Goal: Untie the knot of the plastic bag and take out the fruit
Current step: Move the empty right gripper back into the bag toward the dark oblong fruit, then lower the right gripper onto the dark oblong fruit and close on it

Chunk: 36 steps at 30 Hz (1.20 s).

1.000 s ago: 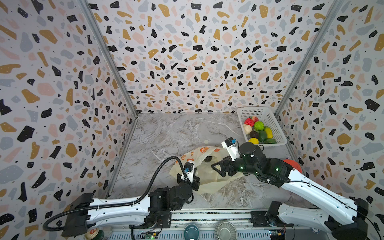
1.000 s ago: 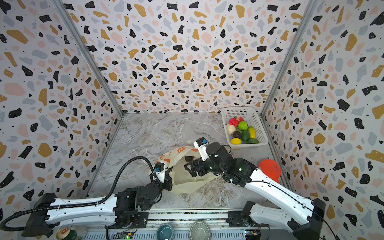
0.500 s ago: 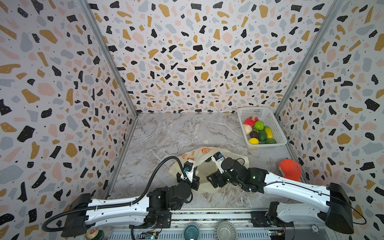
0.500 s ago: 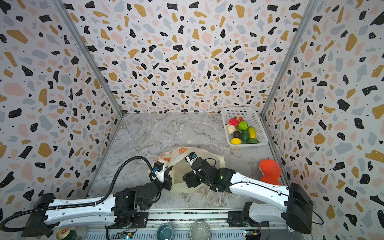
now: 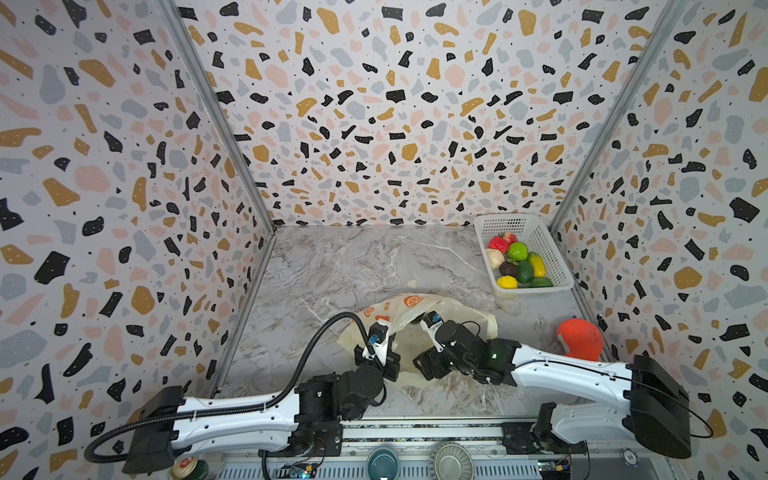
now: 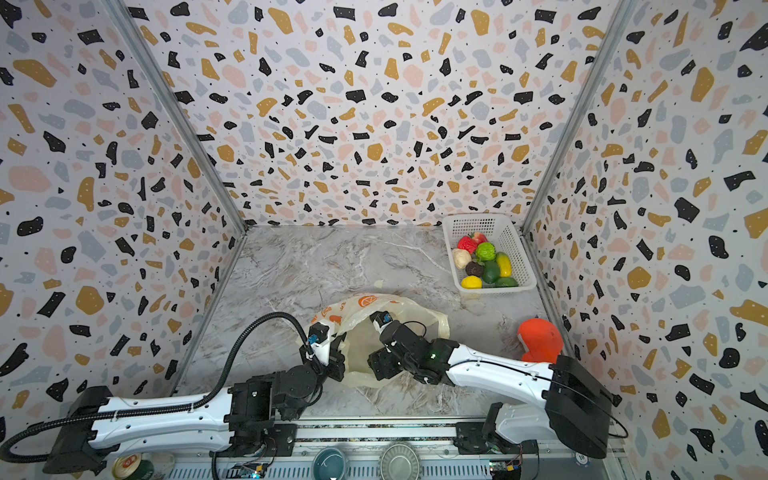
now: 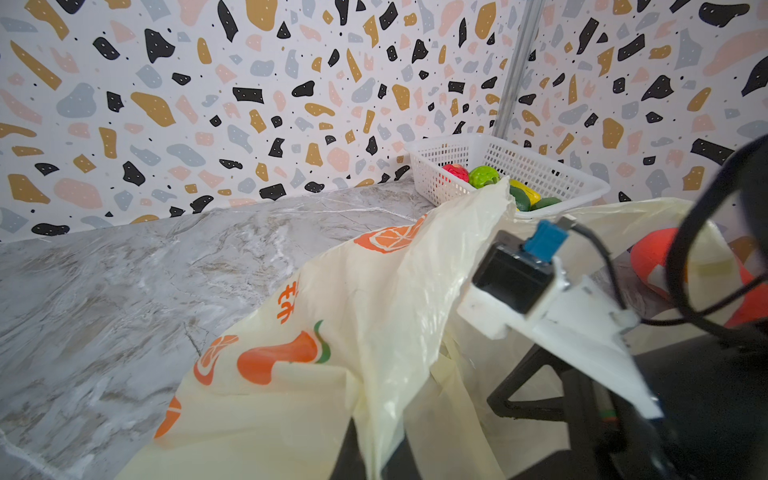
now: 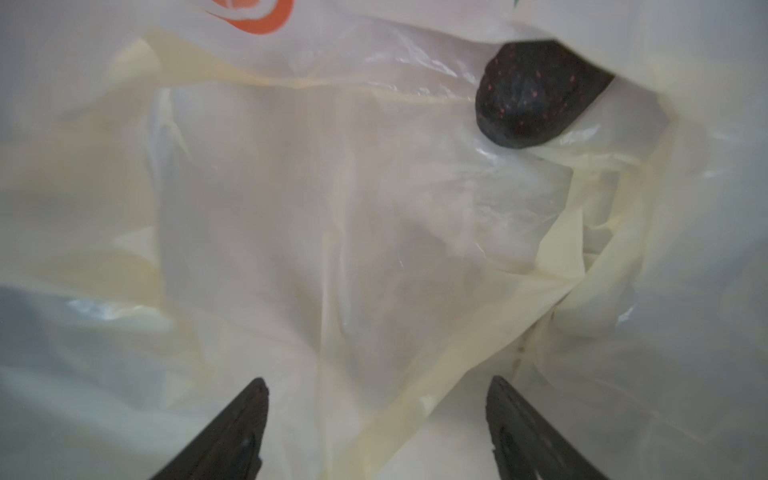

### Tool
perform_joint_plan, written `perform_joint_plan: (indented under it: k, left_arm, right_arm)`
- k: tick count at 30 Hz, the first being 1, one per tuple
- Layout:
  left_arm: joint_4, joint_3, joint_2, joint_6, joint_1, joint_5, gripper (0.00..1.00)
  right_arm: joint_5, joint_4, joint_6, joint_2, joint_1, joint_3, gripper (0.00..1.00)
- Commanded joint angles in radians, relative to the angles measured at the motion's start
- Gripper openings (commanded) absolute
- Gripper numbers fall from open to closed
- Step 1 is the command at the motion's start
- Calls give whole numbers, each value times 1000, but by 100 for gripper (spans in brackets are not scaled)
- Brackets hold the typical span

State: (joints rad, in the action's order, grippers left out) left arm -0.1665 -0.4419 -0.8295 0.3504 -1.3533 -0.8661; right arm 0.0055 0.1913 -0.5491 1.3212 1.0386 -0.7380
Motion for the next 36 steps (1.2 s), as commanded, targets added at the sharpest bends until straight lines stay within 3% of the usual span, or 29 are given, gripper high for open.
perform_joint_plan:
  k: [1, 14, 21, 27, 36]
  left_arm:
    - [-54, -37, 9, -24, -4, 17, 0]
    - [-77, -14, 23, -38, -4, 102, 0]
    - [-77, 15, 38, -6, -7, 132, 0]
    - [-66, 43, 44, 14, -10, 140, 0]
    - [-77, 69, 30, 30, -12, 142, 0]
  right_arm:
    - [-93, -35, 0, 28, -39, -37, 83]
    - [-223, -192, -74, 228, -122, -141, 81]
    - [-18, -325, -170, 285, -148, -129, 86]
    - [170, -352, -159, 313, -159, -148, 89]
    - [172, -420, -149, 341, -191, -137, 87]
